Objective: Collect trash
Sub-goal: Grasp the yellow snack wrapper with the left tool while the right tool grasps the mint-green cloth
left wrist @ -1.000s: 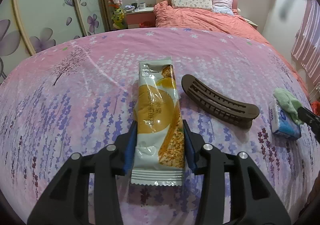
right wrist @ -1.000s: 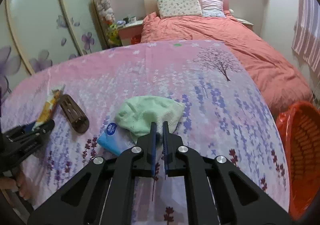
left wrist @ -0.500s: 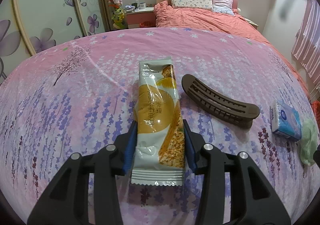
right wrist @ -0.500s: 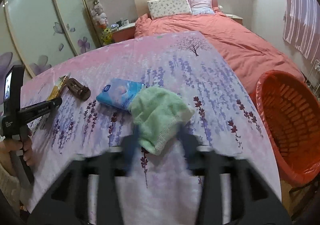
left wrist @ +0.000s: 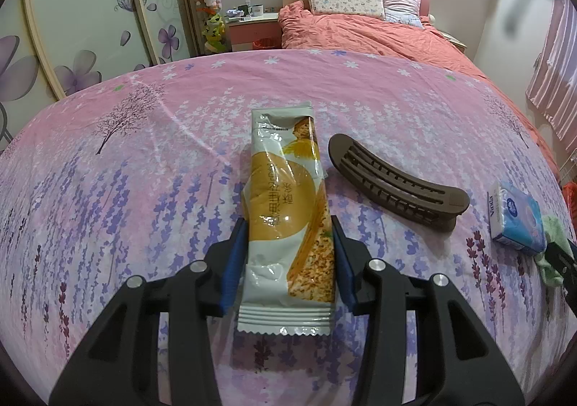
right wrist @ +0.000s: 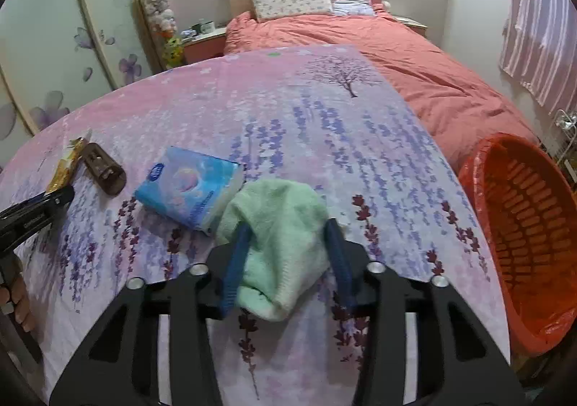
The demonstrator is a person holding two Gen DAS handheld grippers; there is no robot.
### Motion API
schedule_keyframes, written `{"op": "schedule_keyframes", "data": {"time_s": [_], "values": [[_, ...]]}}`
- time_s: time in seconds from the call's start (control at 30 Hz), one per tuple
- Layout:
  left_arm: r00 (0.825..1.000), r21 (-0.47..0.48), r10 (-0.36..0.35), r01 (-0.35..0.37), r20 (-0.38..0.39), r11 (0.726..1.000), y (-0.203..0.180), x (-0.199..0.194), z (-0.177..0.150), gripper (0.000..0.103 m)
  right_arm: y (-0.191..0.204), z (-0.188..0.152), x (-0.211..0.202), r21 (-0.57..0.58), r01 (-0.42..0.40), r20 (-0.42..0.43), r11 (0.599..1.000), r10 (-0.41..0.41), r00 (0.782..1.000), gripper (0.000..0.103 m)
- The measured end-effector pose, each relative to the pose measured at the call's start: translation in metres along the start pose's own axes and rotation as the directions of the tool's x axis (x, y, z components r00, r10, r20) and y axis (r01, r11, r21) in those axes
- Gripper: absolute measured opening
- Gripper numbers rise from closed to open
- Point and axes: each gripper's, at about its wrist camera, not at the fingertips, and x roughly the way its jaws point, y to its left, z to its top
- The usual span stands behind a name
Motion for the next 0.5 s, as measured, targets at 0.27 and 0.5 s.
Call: {"op": "schedule_keyframes", "data": {"time_s": [0.27,0.5], "values": [[0.998,0.018,-0.067,0.067,0.005,0.998,0.014,-0.013,-0.020,0.047,-0.005,0.000,0.000,0.012,-0.010,-0.002,1.000,0.010,1.000,0.041],[0.999,0.031,-0.047,0.047,0.001,0.998,0.021,-0.015,-0.026,0.057,-0.001,0.001,0.000,-0.001,0.001,-0.005,1.000,-0.001,1.000,0.042]]}}
